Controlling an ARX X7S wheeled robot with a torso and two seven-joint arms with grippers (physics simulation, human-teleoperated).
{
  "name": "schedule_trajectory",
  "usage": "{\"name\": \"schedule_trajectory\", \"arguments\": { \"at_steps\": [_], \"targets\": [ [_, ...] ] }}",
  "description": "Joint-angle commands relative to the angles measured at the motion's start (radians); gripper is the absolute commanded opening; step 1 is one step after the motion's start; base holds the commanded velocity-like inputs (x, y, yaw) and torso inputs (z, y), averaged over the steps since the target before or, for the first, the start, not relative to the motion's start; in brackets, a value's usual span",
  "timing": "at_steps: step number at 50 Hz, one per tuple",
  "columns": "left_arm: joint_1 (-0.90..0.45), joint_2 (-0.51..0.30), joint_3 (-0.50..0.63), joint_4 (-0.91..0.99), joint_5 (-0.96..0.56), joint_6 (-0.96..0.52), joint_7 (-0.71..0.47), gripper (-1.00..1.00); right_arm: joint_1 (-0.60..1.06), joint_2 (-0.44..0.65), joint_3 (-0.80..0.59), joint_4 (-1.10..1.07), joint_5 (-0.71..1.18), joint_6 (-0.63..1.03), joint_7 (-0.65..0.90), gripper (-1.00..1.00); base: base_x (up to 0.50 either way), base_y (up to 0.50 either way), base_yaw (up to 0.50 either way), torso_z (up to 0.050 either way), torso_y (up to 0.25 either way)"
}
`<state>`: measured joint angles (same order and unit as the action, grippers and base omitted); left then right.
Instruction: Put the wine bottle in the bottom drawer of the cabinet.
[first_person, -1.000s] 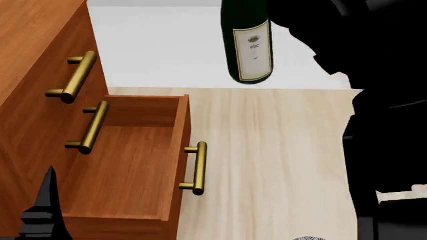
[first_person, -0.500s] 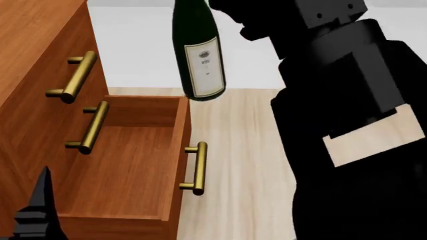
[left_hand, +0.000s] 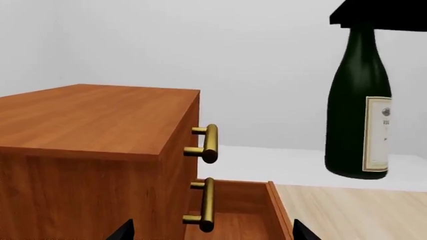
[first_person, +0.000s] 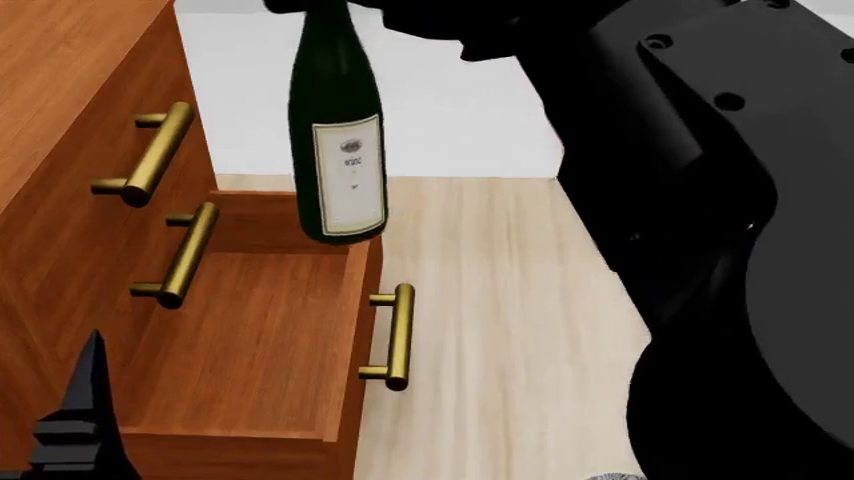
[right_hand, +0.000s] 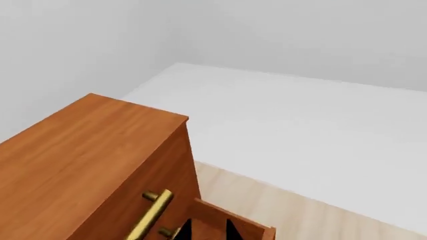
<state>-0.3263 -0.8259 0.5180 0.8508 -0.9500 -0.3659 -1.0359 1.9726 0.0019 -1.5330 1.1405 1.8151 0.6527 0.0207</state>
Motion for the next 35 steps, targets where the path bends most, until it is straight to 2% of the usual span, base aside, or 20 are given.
{"name": "schedule_trajectory", "arguments": {
  "at_steps": [1,16,35],
  "targets": [
    [0.004,0.003,0.003,-0.006,0.004,0.005,0.005,1.0,0.026,-0.002,-0.093,0.016,0.163,-0.009,-0.03,-1.0,0.0,0.0,0.0,0.0,0.0],
    [0.015,0.0,0.002,-0.003,0.011,0.018,0.013,1.0,0.006,-0.002,-0.089,-0.026,0.25,0.018,-0.03,-1.0,0.0,0.0,0.0,0.0,0.001],
    [0.024,-0.004,-0.001,-0.005,0.012,0.028,0.016,1.0,-0.037,-0.002,-0.1,-0.034,0.331,-0.058,-0.058,-1.0,0.0,0.0,0.0,0.001,0.001]
  ]
}}
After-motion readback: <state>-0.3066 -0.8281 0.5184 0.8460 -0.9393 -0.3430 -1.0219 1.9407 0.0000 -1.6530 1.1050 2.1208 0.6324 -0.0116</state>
